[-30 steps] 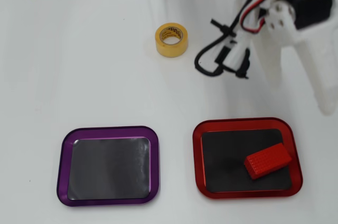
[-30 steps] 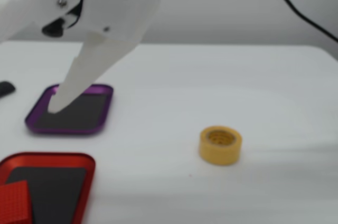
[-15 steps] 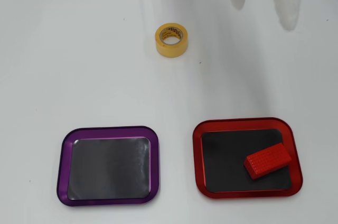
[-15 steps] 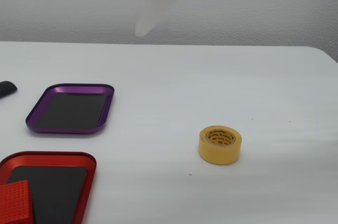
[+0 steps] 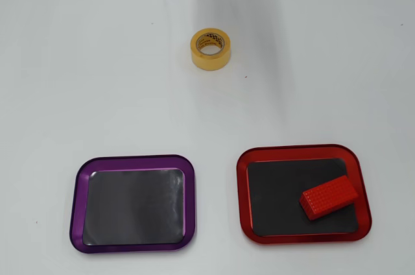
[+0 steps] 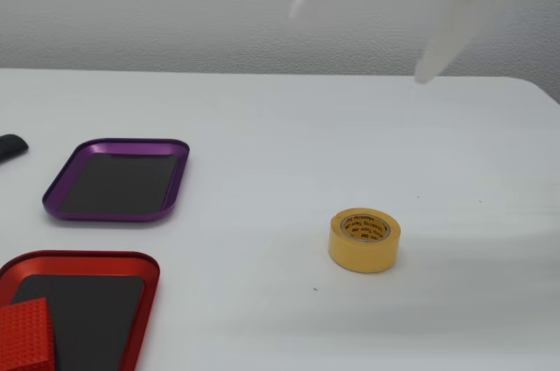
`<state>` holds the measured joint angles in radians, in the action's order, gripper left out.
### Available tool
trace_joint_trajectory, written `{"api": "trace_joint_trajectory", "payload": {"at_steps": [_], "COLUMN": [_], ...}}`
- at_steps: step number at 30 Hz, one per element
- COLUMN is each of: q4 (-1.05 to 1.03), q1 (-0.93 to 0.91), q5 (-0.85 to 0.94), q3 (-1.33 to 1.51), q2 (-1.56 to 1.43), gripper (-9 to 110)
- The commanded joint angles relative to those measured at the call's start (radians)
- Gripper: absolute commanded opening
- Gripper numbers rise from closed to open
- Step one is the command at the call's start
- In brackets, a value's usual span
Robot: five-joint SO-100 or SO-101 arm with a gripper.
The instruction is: Grasp a red block and put it in the left red dish.
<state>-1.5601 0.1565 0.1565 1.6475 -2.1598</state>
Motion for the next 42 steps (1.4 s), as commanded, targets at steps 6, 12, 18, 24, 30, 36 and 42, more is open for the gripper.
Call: {"api": "trace_joint_trajectory", "payload": {"at_steps": [6, 12, 18, 24, 30, 36, 42], "q4": [0.345, 0.520, 0.515, 0.368, 0.348, 0.334, 0.334], "q1": [0.000, -0.109, -0.209, -0.207, -0.201, -0.199, -0.201], "q5": [-0.025, -0.025, -0.032, -0.067, -0.184, -0.186, -0.187], "q3": [0.678, 1.097, 1.318, 1.407, 1.402, 1.402, 1.402], "q2": [-0.541, -0.859, -1.092, -1.258, -1.301, -1.301, -1.301], "gripper": [34, 34, 34, 34, 33, 17, 1]}}
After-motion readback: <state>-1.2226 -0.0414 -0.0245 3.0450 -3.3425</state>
